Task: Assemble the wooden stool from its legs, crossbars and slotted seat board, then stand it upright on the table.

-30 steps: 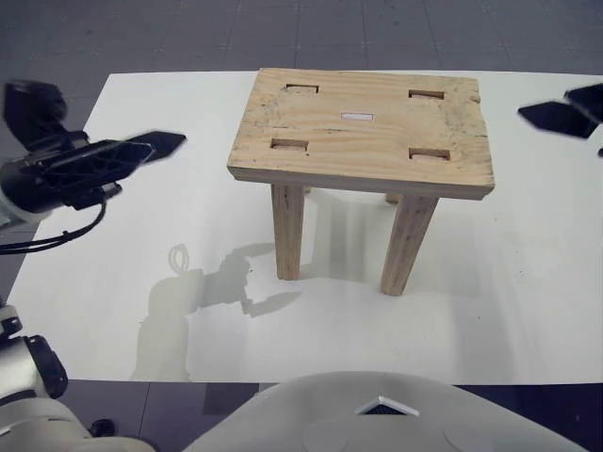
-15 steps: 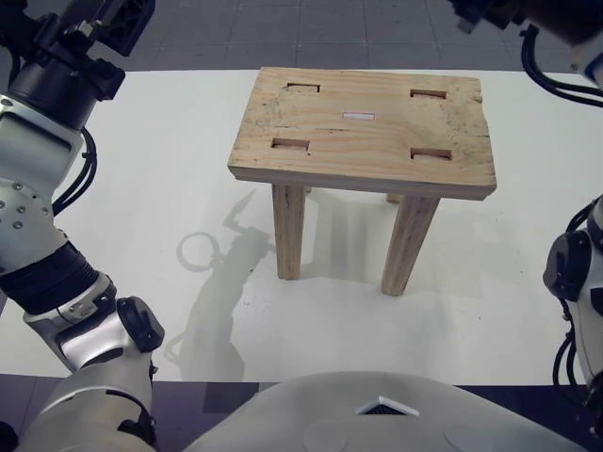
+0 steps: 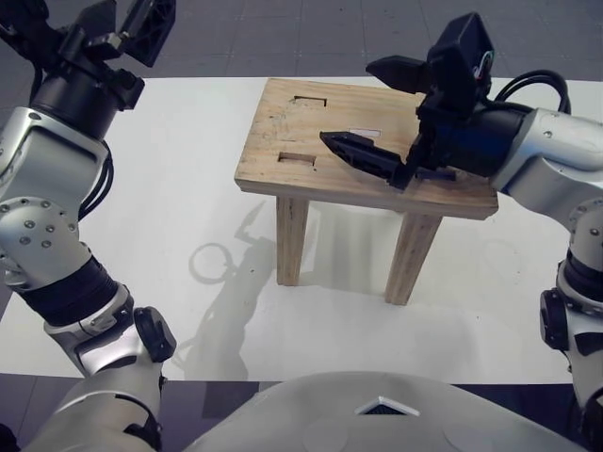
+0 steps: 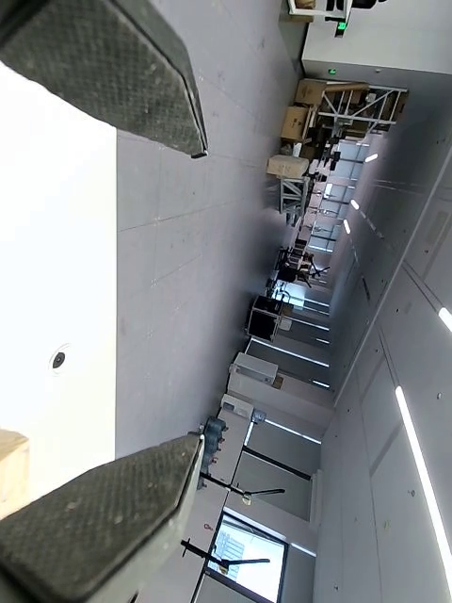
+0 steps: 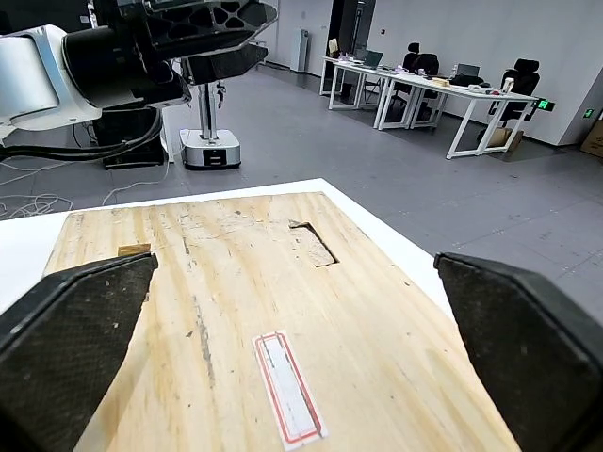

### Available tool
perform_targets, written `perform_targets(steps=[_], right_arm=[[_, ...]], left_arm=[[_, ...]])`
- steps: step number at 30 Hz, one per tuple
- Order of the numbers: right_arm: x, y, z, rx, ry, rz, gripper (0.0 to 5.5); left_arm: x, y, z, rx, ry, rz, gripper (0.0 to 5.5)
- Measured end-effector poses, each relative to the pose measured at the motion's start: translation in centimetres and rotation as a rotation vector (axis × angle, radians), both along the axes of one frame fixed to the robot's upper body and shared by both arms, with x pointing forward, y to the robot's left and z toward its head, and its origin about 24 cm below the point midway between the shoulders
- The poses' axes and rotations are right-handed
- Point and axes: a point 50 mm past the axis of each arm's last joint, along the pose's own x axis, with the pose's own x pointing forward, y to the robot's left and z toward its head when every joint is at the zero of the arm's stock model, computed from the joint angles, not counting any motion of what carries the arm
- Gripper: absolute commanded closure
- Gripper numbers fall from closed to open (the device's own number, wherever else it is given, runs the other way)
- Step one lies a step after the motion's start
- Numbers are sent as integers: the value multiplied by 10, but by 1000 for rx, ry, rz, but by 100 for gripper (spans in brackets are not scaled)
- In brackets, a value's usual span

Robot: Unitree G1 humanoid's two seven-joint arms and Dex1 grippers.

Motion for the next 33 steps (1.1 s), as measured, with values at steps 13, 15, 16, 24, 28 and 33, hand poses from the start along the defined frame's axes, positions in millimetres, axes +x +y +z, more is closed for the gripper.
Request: perform_targets(steps=[13,15,16,24,28,33], right_arm=[[47,-96,35,236,-261,-606,1],[47,-108,6,147,-263,-715,1],[48,-113,-8,127,-245,-751,1],[49,-135,-120,100,-165,-1003,1],[39,-144,-166,36,-86,-1031,1],[37,-140,-184,56,-63,-1021,1]], left_arm=[[10,-23,-40,44,88,114,0],[15,-23,-61,36,149,130,0],[17,-21,-71,35,172,152,0],[34,-16,-132,109,137,232,0],[35,-19,-158,128,134,205,0],[31,-11,-177,185,128,261,0]])
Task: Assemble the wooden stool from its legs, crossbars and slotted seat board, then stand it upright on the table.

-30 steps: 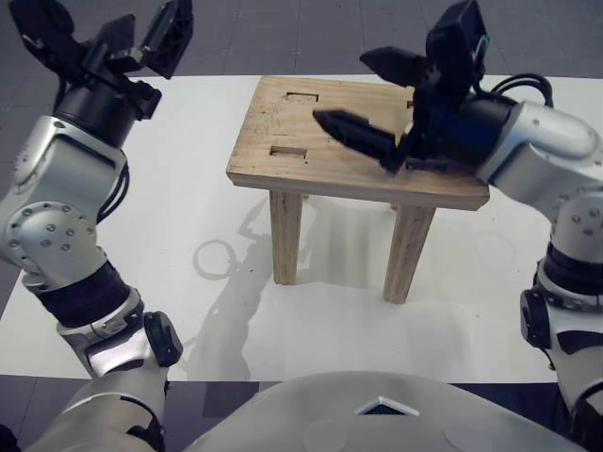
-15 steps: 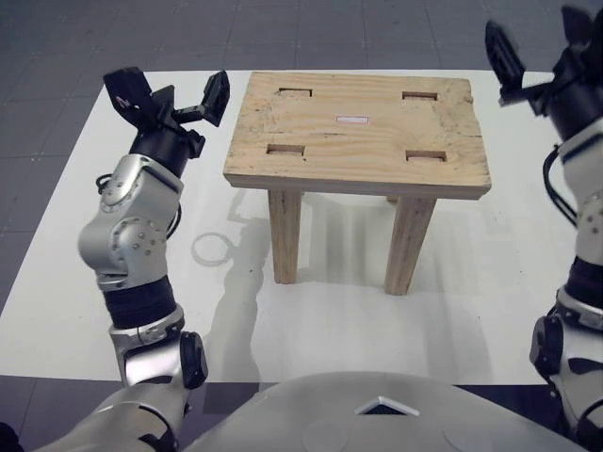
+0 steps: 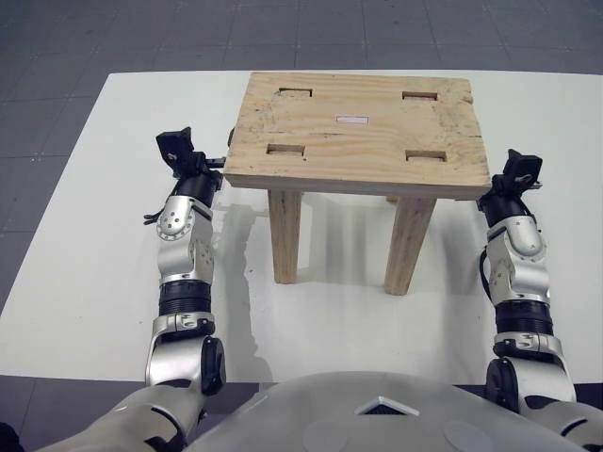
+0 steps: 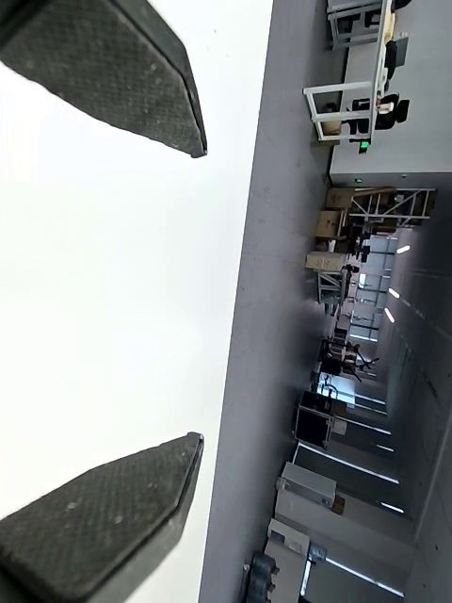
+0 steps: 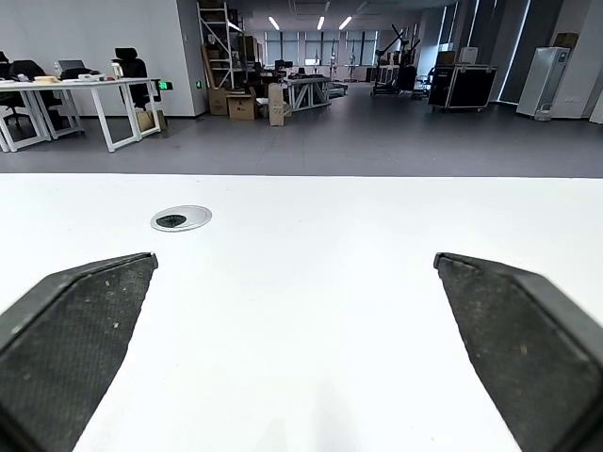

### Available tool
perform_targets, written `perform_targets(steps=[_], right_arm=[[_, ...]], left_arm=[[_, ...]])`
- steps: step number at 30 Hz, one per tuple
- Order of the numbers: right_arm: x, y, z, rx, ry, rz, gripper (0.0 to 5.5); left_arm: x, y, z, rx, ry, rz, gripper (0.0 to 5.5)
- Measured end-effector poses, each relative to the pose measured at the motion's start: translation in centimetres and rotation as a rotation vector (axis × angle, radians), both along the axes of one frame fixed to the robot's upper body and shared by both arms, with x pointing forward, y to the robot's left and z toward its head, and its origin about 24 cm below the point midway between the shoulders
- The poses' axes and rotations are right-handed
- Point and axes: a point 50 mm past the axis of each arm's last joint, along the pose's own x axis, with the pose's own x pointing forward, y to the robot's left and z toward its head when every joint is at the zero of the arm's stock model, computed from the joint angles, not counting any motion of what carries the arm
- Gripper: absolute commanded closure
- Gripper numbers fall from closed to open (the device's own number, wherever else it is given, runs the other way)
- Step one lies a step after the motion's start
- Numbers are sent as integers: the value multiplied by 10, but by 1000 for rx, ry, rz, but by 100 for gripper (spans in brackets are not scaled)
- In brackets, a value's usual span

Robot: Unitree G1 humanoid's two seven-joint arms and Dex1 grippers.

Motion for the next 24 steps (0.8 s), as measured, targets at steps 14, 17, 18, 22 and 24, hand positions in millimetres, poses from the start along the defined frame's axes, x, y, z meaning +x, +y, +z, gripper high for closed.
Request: perform_targets(steps=[14,17,18,22,24], right_arm=[[-2,3,-13,-30,19,-6,1],[-1,3,-15,-41,23,-7,1],[-1,3,-16,-44,22,-6,1],[1,2,-19,-44,28,-12,1],[2,2,-19,-47,26,-12,1]], left_arm=[[-4,2,-19,104,28,24,0],[-4,4,-22,121,34,57,0],[-4,5,-23,132,40,70,0],[-1,7,-22,148,23,117,0],[0,7,-21,148,19,128,0]])
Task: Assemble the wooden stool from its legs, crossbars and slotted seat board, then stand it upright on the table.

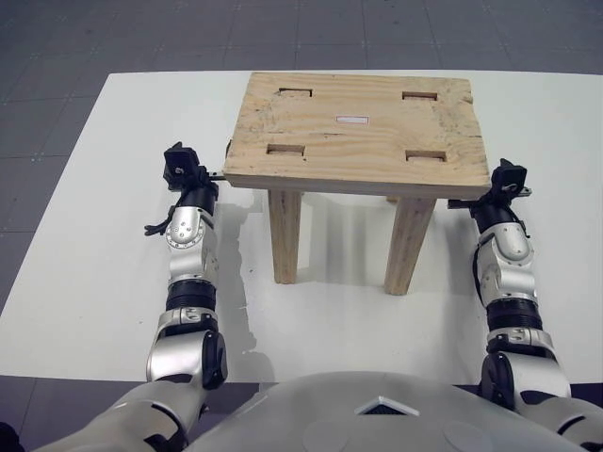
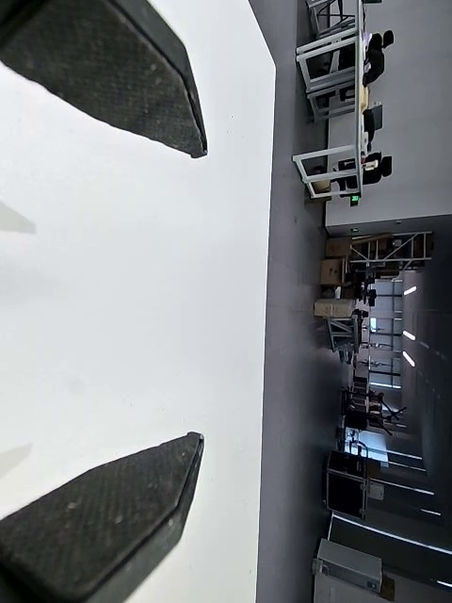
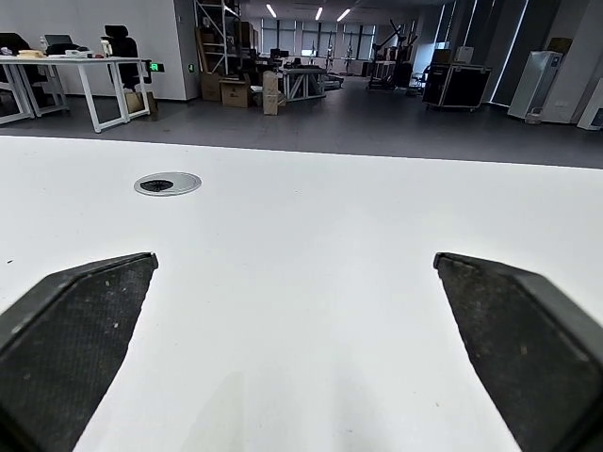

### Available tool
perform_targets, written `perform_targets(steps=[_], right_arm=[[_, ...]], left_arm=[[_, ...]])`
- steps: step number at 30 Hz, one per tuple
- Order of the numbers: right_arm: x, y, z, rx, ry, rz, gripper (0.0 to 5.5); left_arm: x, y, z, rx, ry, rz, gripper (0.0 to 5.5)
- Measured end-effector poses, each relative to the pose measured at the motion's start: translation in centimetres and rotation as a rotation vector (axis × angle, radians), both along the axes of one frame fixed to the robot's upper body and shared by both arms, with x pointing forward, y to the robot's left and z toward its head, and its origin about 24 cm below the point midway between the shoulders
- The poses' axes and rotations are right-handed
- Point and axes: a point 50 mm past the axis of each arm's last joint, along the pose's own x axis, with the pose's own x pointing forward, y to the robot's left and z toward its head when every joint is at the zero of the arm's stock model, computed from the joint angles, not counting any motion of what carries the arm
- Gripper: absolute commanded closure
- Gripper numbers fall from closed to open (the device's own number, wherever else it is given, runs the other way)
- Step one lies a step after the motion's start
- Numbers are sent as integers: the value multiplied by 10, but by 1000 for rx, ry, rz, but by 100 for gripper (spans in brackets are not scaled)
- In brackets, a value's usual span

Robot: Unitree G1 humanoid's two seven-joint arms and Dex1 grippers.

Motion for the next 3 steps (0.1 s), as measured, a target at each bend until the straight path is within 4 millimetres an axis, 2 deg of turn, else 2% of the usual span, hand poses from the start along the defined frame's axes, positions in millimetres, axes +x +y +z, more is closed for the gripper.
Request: perform_targets(steps=[3], right_arm=[[1,0,1,-8,-10,1,1]], left_arm=[[0,0,-1,4,-5,2,0]])
